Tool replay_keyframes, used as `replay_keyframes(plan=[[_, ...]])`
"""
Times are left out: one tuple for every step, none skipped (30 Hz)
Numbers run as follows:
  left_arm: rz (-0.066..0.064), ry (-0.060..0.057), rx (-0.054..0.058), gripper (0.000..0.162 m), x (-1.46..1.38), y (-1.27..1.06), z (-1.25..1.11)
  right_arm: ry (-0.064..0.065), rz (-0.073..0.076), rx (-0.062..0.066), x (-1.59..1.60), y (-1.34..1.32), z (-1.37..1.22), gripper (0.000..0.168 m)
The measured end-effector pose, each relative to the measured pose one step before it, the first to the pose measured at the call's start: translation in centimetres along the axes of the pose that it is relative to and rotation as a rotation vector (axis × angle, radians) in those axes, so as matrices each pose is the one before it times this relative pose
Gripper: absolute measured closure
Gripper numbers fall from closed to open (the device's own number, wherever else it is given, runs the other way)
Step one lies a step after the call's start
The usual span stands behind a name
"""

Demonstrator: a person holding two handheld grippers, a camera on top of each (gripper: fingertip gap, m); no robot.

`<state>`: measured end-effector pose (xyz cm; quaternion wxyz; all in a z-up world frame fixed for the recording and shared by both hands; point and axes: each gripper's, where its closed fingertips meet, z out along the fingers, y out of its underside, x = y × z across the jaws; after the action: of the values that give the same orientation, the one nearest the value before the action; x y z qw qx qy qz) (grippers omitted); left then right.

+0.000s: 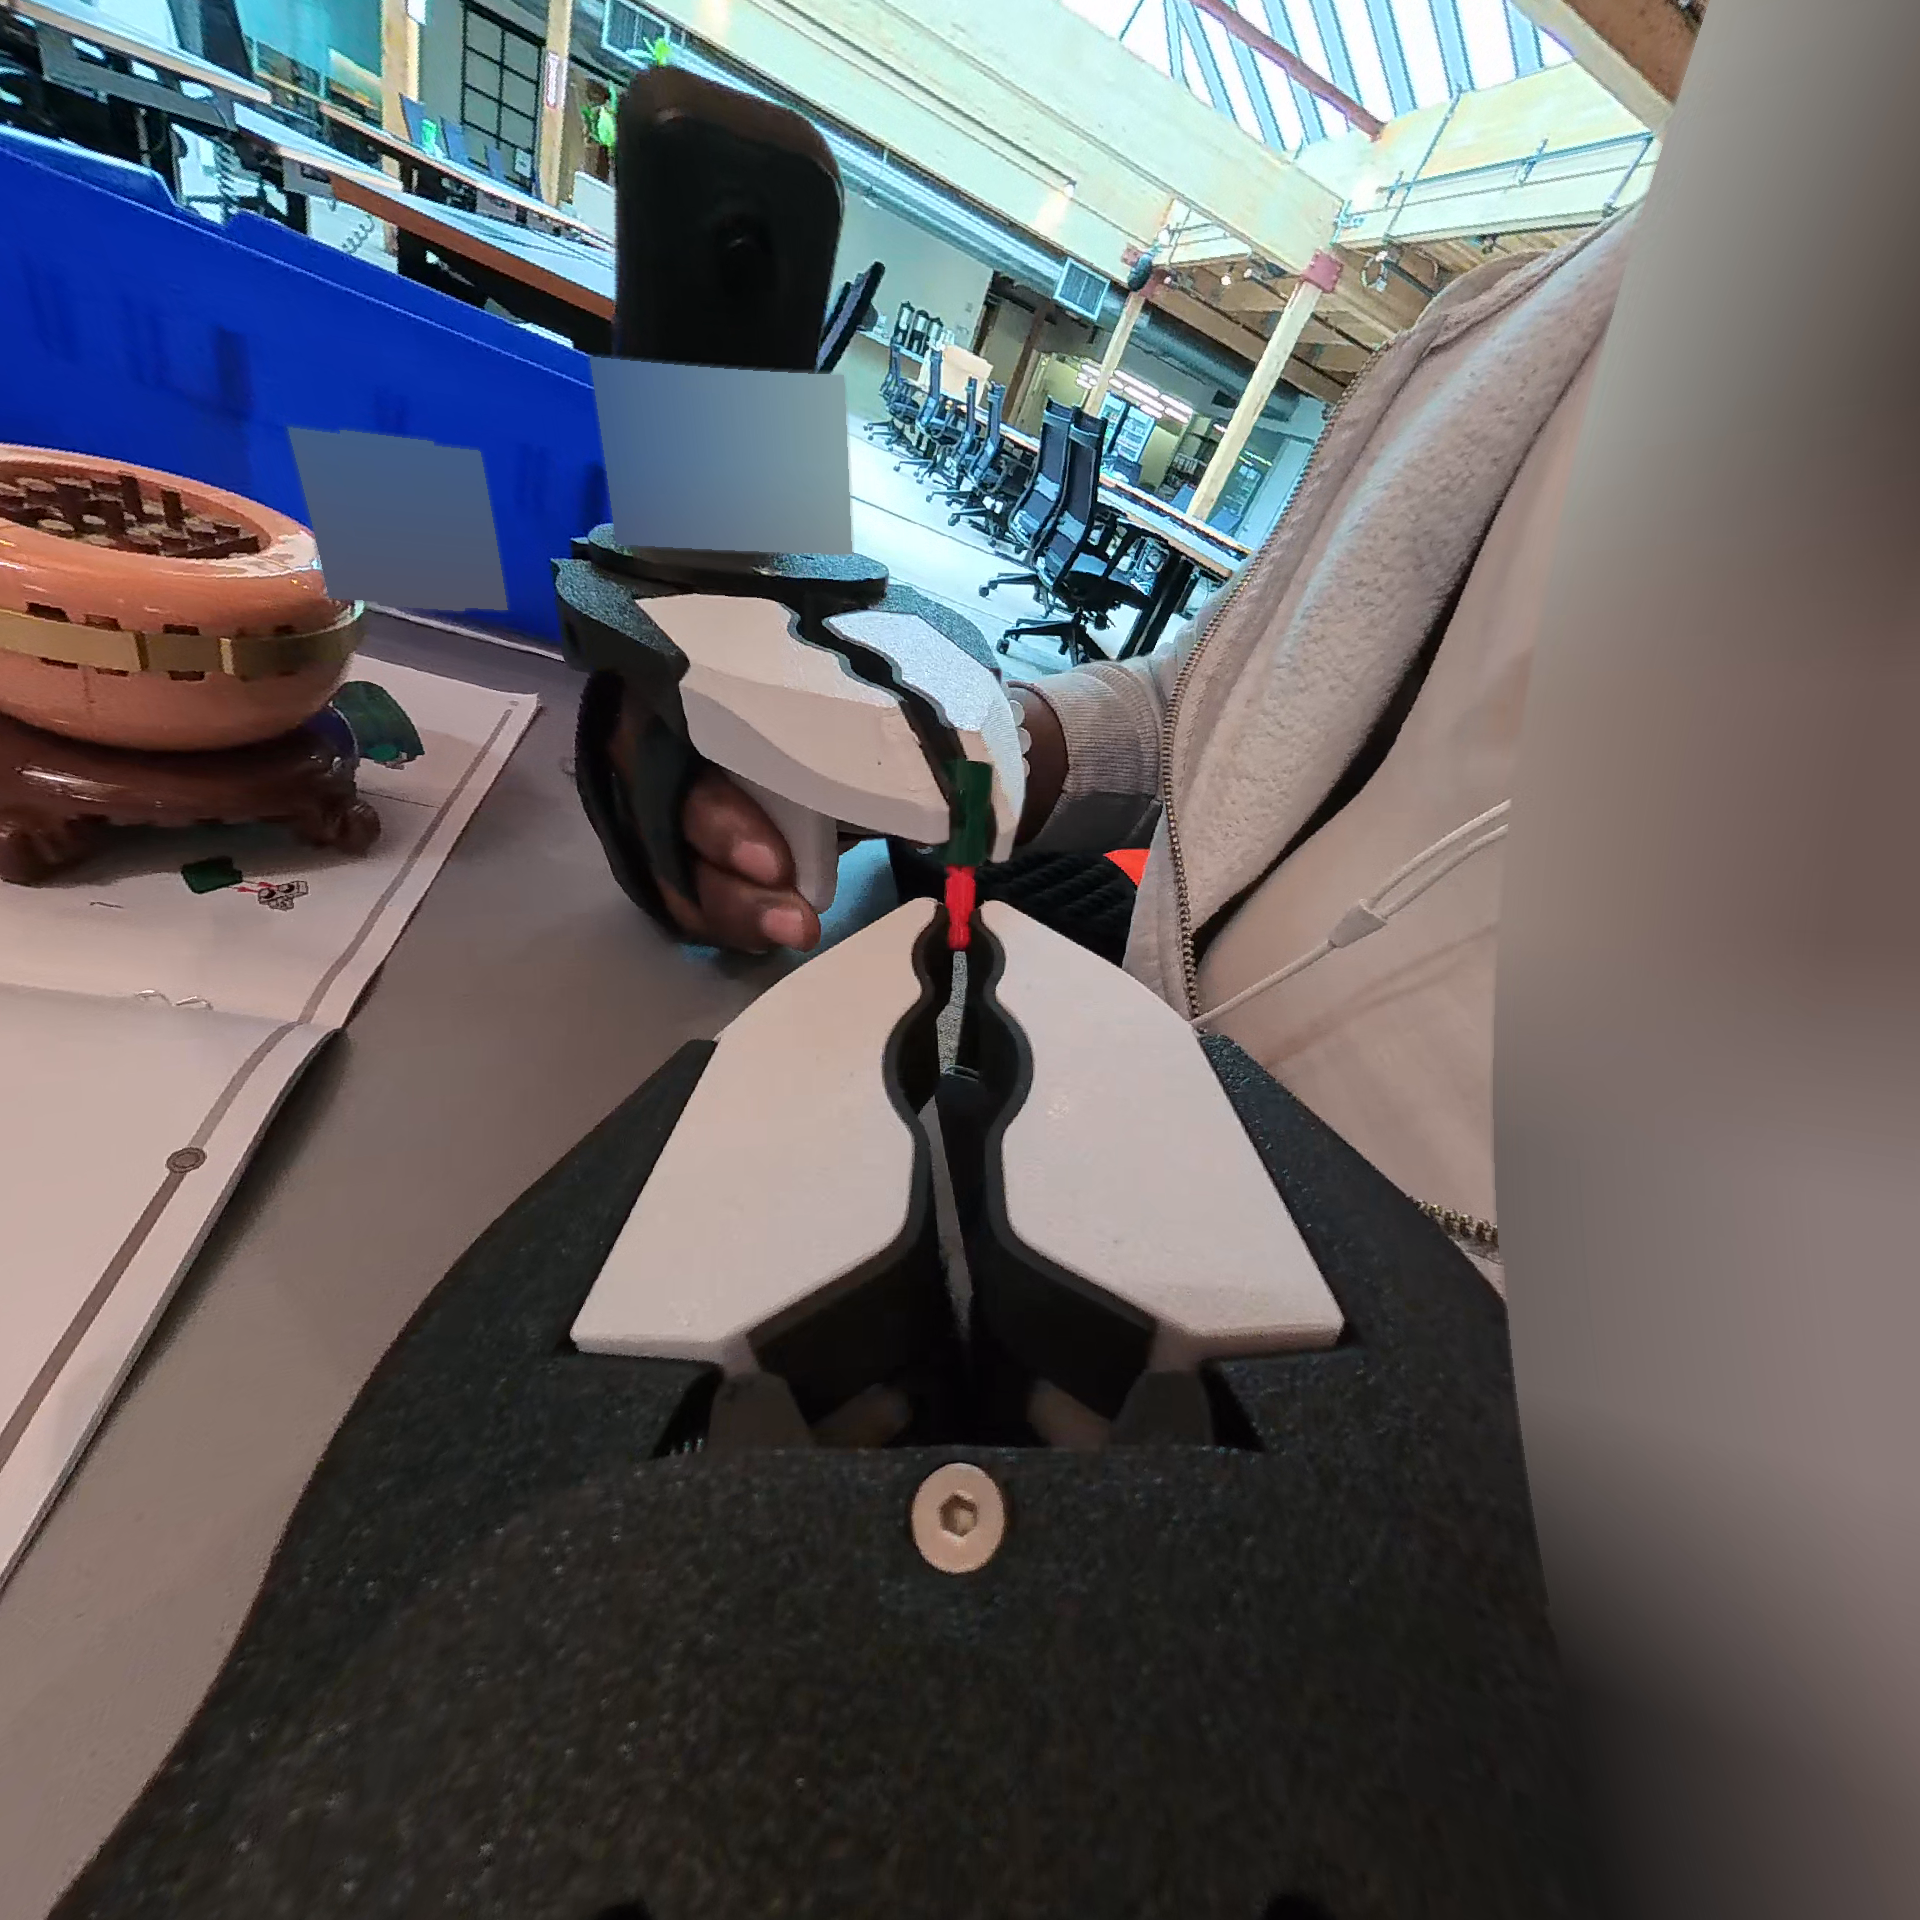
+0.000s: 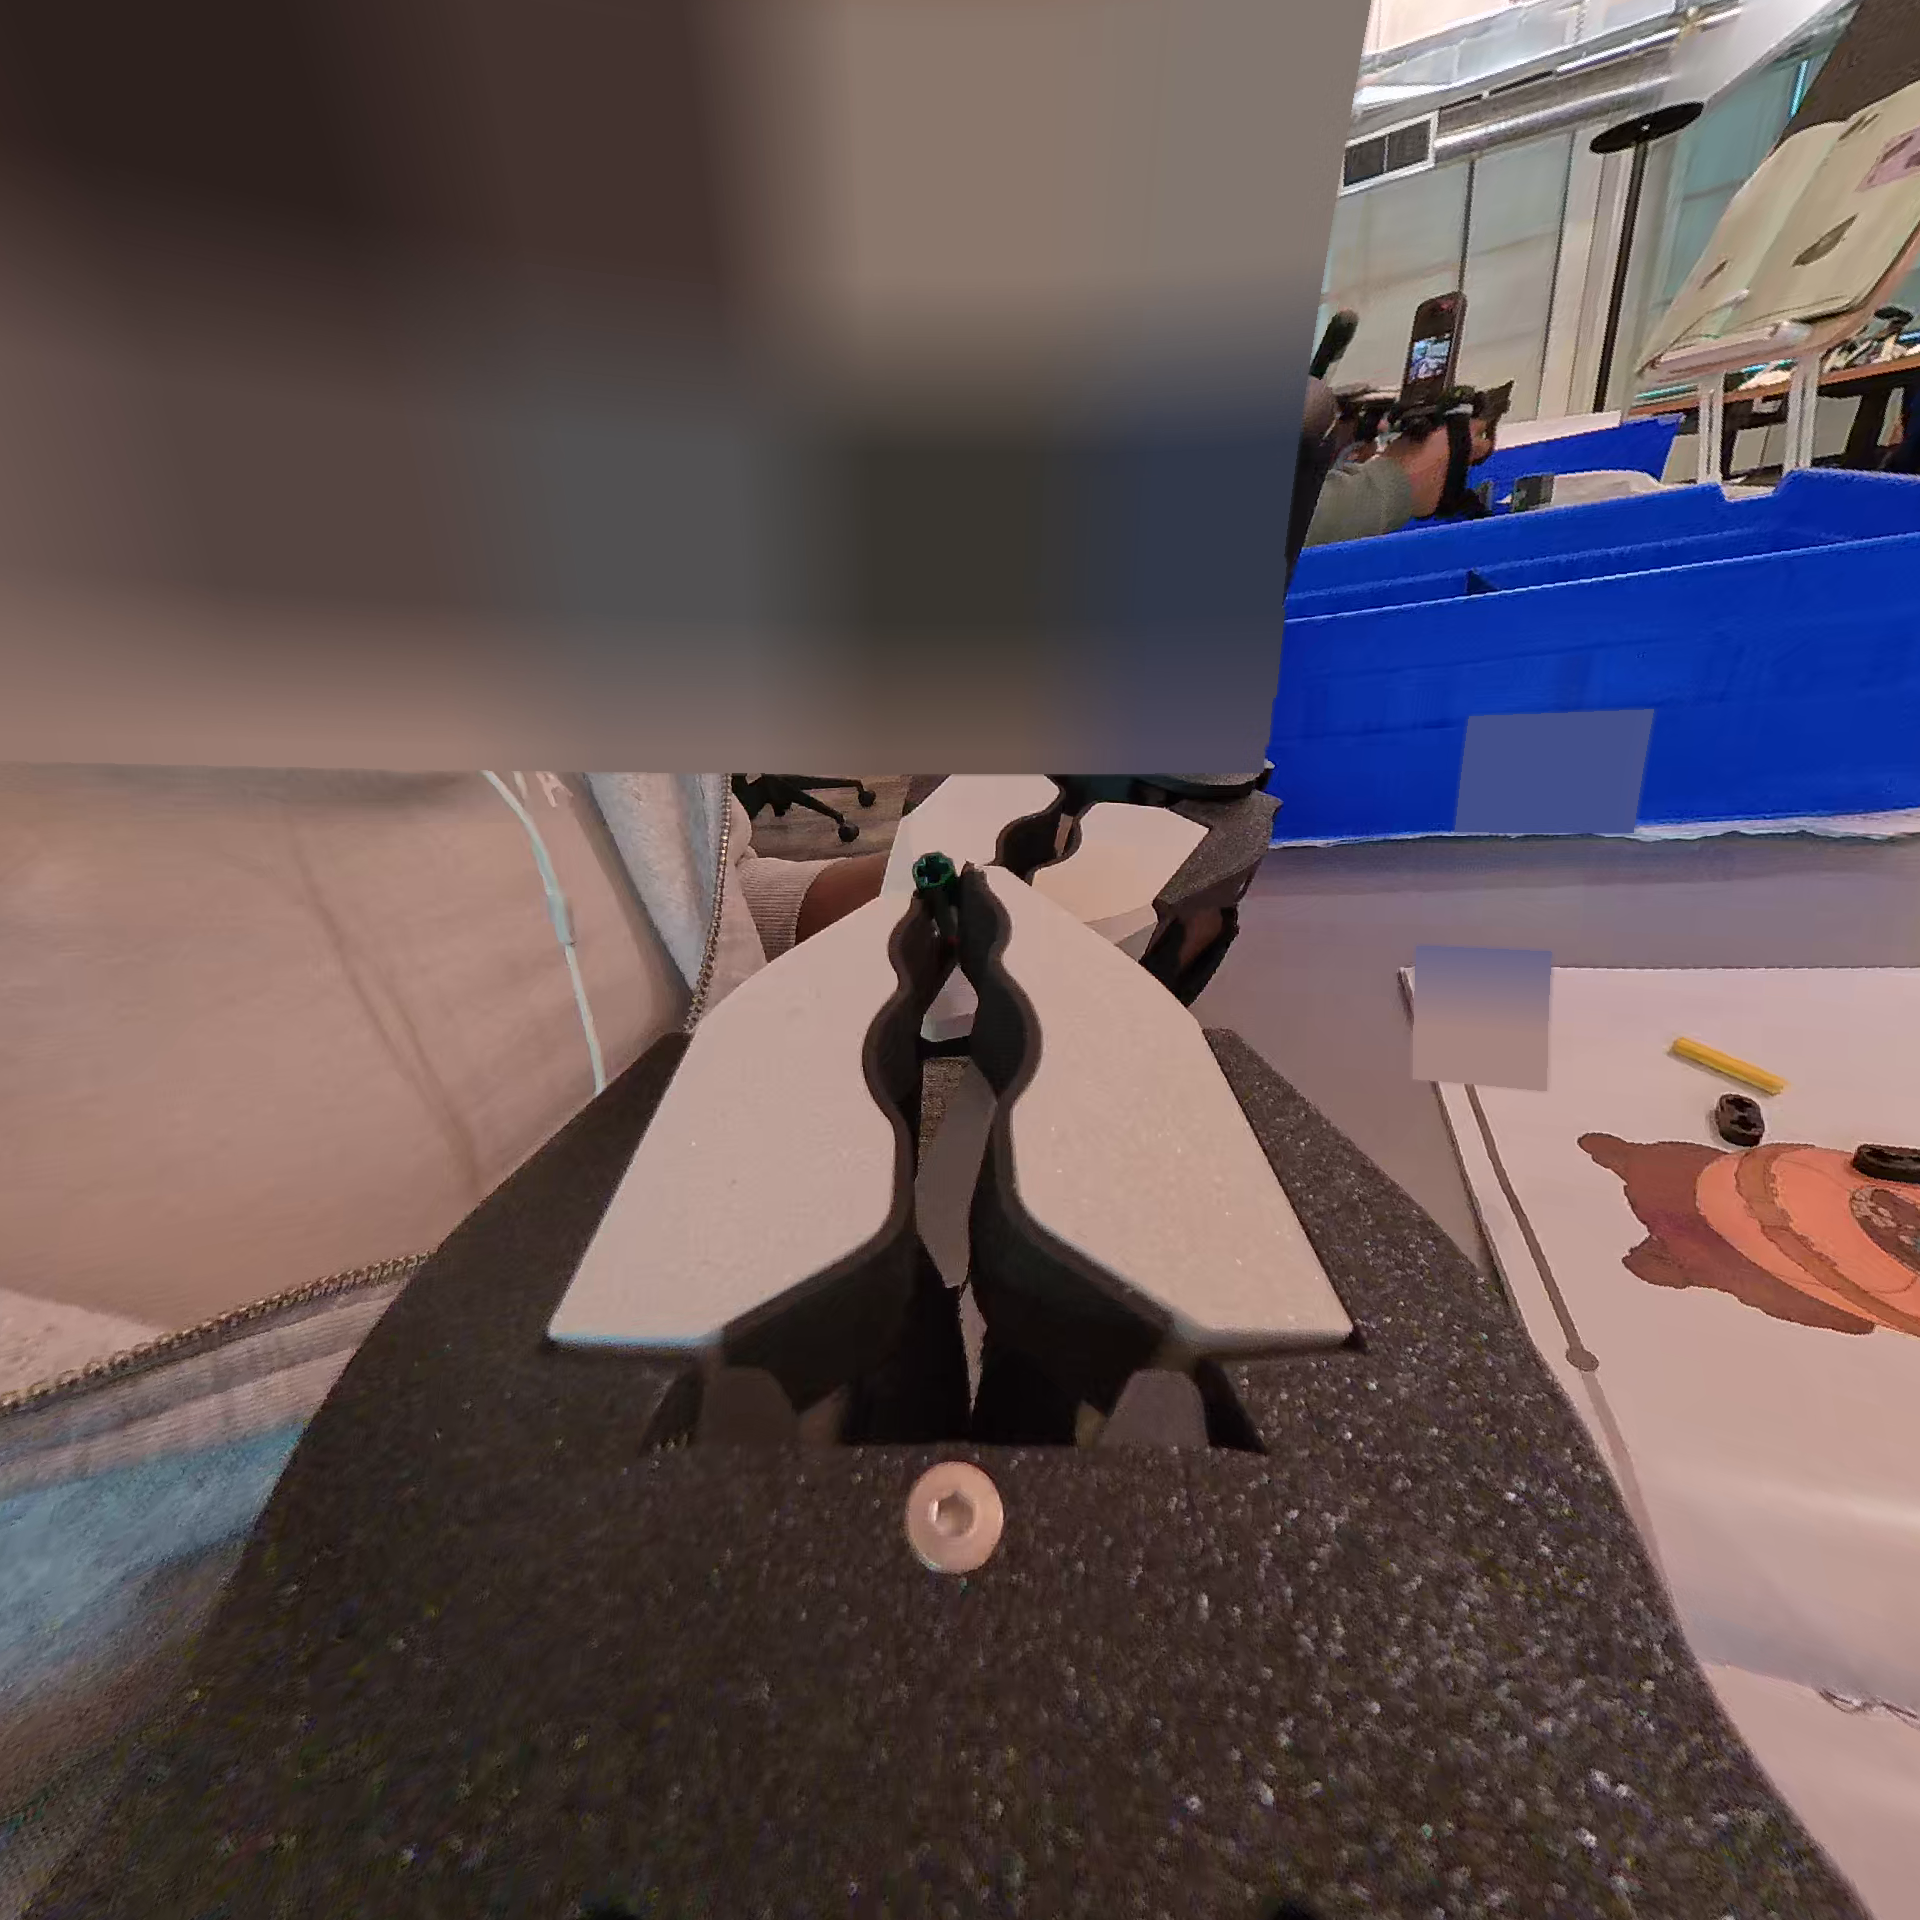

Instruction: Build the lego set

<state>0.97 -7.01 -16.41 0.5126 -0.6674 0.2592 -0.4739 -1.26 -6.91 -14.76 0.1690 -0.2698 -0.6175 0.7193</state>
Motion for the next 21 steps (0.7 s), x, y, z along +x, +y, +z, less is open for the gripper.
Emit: replay_keyframes(plan=[[0.0008,0.0021,0.0021,0.162,0.018,-0.017,-0.007,-0.0016,0.0018,-0.0014,-0.010,0.007,0.022,0.163],[-0.0039,0.0026,0.0043,0.162,-0.015,-0.041,-0.059,0.0087,0.0020,-0.0001,0.135,-0.005,0.001,0.163],[-0.0062,-0.0018,0.0104,0.162,-0.102,-0.127,-0.106,0.0077,-0.0006,0.0013,0.090,0.012,-0.034,0.163],[-0.0033,0.0062,0.0115,0.162,0.023,-0.127,-0.098,0.0054,-0.0053,0.0005,0.043,0.023,0.075,0.163],[-0.0019,0.0016,0.0098,0.162,-0.001,-0.111,-0.096,0.0073,-0.0089,0.0024,0.038,-0.024,0.090,0.163],[-0.0015,0.0025,0.0109,0.162,0.033,-0.128,-0.133,0.0039,0.0009,0.0045,0.091,-0.032,0.074,0.163],[-0.0063,0.0019,0.0151,0.162,-0.070,-0.184,-0.079,0.0122,0.0067,-0.0018,0.252,0.074,0.136,0.164],[-0.0027,0.0020,0.0276,0.162,-0.169,-0.315,0.075,-0.0068,-0.0026,-0.0108,-0.060,0.114,0.223,0.168],[0.0015,0.0086,-0.0034,0.162,0.131,0.017,-0.121,0.0072,0.0052,0.0011,0.093,-0.052,0.006,0.168],[0.0028,-0.0141,-0.0042,0.162,-0.157,0.001,-0.139,0.0208,-0.0317,-0.0050,0.155,0.076,0.047,0.168],[-0.0039,-0.0071,-0.0009,0.162,-0.161,-0.024,-0.100,0.0101,-0.0168,-0.0016,0.207,-0.026,-0.027,0.168],[-0.0117,-0.0019,0.0084,0.162,-0.150,-0.117,-0.058,-0.0163,0.0217,0.0124,0.097,-0.144,0.011,0.168],[-0.0018,0.0048,0.0175,0.162,-0.027,-0.241,-0.042,-0.0175,0.0207,0.0203,0.080,-0.249,0.022,0.168],[-0.0040,-0.0064,0.0149,0.162,-0.156,-0.211,-0.083,0.0101,0.0095,0.0020,0.329,-0.056,-0.015,0.168],[-0.0103,-0.0127,0.0071,0.162,-0.239,-0.087,-0.135,0.0158,-0.0134,-0.0026,0.334,-0.001,0.014,0.168],[-0.0007,-0.0022,0.0048,0.162,-0.022,-0.081,-0.157,0.0007,-0.0130,0.0115,0.043,-0.158,0.008,0.164],[0.0066,0.0058,0.0106,0.162,0.194,-0.114,-0.105,-0.0055,0.0051,0.0221,0.023,-0.300,-0.106,0.160],[0.0052,-0.0098,0.0305,0.162,-0.106,-0.366,-0.199,0.0169,0.0152,0.0242,0.302,-0.327,-0.206,0.151],[-0.0056,-0.0191,0.0433,0.161,-0.472,-0.504,-0.294,0.0250,0.0039,0.0170,0.361,-0.355,-0.264,0.142],[-0.0084,-0.0182,0.0411,0.161,-0.390,-0.538,-0.419,0.0365,-0.0141,0.0107,0.329,-0.327,-0.207,0.134],[-0.0027,-0.0347,0.0350,0.161,-0.555,-0.482,-0.297,0.0539,-0.0246,0.0004,0.408,-0.291,-0.152,0.125]])
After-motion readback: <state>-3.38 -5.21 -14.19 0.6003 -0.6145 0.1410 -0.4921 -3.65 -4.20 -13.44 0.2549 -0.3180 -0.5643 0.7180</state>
